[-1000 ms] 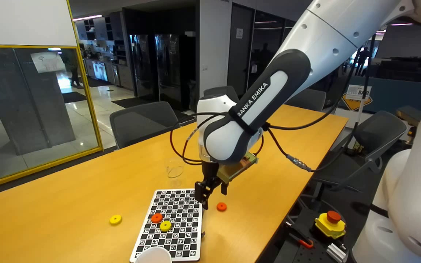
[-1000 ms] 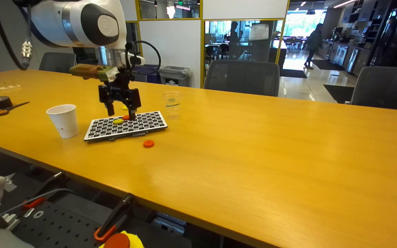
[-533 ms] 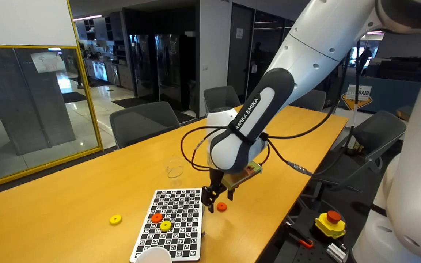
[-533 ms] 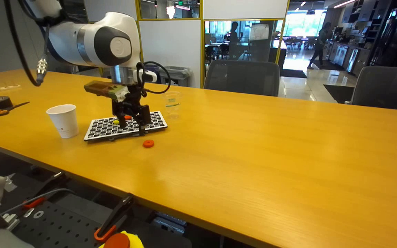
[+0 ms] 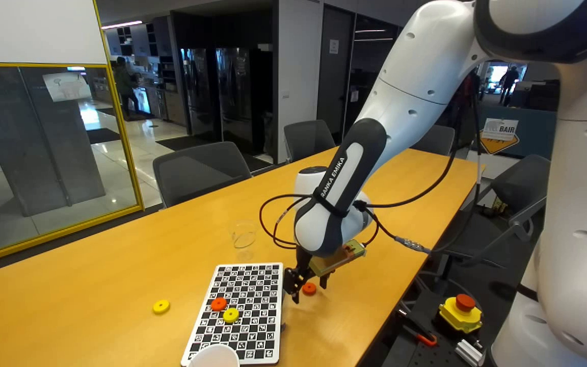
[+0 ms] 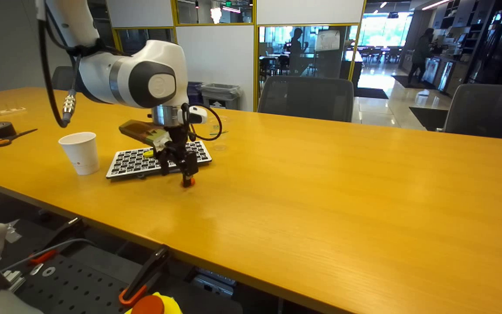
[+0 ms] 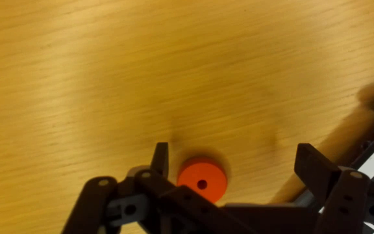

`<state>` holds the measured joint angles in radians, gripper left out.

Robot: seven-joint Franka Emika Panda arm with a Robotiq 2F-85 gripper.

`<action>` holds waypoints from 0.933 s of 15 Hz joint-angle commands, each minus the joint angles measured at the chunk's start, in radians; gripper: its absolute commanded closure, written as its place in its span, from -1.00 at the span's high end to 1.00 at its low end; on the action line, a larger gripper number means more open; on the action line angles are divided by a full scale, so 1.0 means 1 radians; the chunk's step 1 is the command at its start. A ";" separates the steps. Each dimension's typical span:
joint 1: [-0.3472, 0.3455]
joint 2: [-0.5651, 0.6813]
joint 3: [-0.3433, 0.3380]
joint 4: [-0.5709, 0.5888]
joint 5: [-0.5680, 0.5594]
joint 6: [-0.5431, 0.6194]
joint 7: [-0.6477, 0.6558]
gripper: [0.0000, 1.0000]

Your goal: Pick up the orange and yellow objects from the table and put them in the two cups on the table

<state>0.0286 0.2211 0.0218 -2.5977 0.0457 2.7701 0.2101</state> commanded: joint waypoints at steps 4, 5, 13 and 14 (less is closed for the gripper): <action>-0.013 0.065 -0.019 0.036 0.031 0.074 -0.014 1.00; -0.013 0.068 -0.022 0.039 0.029 0.078 -0.013 1.00; -0.008 0.065 -0.040 0.047 0.020 0.088 -0.003 1.00; -0.008 0.064 -0.040 0.045 0.021 0.090 -0.003 1.00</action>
<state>0.0145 0.2783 -0.0103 -2.5586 0.0546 2.8315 0.2099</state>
